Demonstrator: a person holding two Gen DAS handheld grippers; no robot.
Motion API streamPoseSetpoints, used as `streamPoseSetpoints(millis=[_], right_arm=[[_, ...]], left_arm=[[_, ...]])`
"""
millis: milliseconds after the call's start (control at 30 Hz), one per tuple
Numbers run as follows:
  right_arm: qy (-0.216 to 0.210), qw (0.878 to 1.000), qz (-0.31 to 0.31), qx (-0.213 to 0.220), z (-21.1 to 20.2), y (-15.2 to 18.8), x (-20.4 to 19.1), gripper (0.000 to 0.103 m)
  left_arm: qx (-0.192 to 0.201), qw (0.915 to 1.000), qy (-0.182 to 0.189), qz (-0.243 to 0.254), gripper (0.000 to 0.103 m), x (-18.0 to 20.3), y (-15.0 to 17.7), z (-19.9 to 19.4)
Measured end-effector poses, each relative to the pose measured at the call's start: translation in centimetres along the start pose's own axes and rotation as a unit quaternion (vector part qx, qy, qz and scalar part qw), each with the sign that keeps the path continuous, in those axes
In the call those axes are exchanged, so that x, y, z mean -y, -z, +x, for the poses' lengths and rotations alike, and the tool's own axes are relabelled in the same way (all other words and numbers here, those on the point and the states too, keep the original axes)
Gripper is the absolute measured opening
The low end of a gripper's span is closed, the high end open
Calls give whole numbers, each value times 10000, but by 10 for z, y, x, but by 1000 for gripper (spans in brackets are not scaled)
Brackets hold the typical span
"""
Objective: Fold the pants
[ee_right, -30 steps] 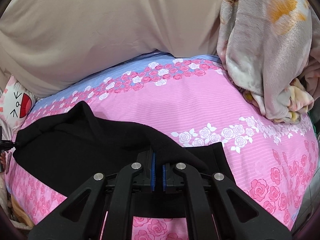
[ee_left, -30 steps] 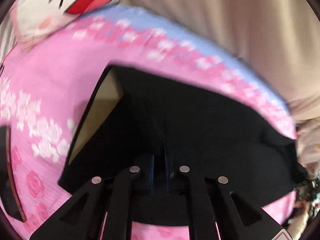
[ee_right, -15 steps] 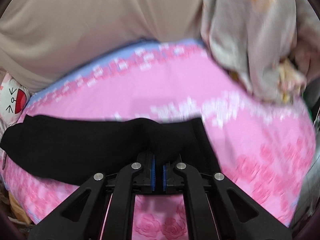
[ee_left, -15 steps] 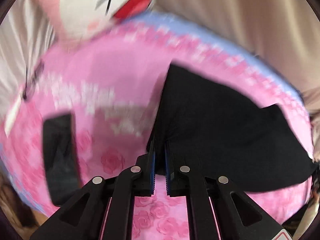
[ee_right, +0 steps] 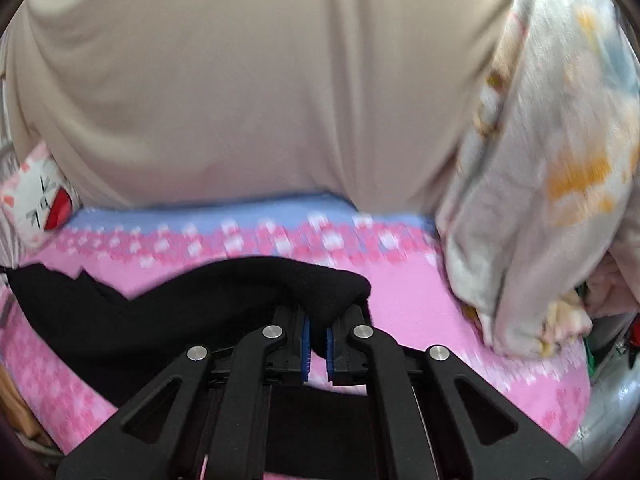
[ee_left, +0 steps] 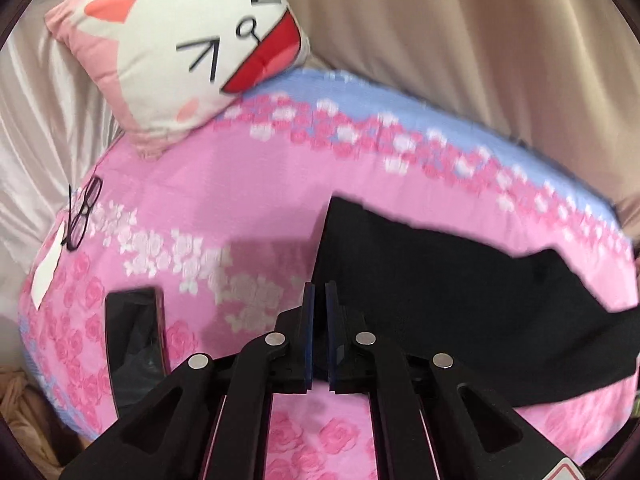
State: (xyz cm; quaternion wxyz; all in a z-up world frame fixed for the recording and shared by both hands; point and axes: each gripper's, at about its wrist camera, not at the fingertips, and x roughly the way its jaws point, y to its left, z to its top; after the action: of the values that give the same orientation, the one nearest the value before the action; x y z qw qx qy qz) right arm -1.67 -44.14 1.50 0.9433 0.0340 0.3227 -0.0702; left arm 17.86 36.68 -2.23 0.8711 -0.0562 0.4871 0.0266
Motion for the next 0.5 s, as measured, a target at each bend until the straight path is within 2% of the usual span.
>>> streamPoseSetpoints(millis=[67, 133, 167, 200, 233, 267, 300, 333, 400, 500], right_arm=[[155, 9974, 235, -662, 27, 53, 24, 7], [300, 9876, 478, -1466, 57, 109, 46, 20], [257, 9854, 637, -1560, 61, 132, 58, 25], [44, 9910, 899, -994, 42, 142, 67, 37], [106, 9888, 1210, -872, 28, 147, 76, 46], [150, 9883, 1316, -750, 18, 148, 79, 61], [183, 9898, 1287, -588, 7, 145, 78, 61], [319, 9914, 1170, -487, -3, 139, 73, 61], [514, 9925, 1062, -323, -16, 121, 65, 61], [285, 9944, 988, 264, -32, 74, 39, 62]], left_arm=[[-210, 9997, -111, 45, 3, -6, 23, 20], [-468, 9986, -239, 46, 4, -11, 42, 41], [-527, 9983, -239, 17, 5, -15, 52, 50], [-381, 9991, -205, -37, 5, -19, 58, 49], [-322, 9993, -141, -121, 5, -23, 60, 45], [-352, 9991, -94, -199, 5, -26, 61, 42], [-360, 9990, -48, -253, 5, -29, 61, 39], [-342, 9991, -59, -260, 10, -30, 61, 36], [-267, 9987, -297, -310, 11, -36, 60, 30], [-162, 9963, -468, -697, 11, -54, 58, 23]])
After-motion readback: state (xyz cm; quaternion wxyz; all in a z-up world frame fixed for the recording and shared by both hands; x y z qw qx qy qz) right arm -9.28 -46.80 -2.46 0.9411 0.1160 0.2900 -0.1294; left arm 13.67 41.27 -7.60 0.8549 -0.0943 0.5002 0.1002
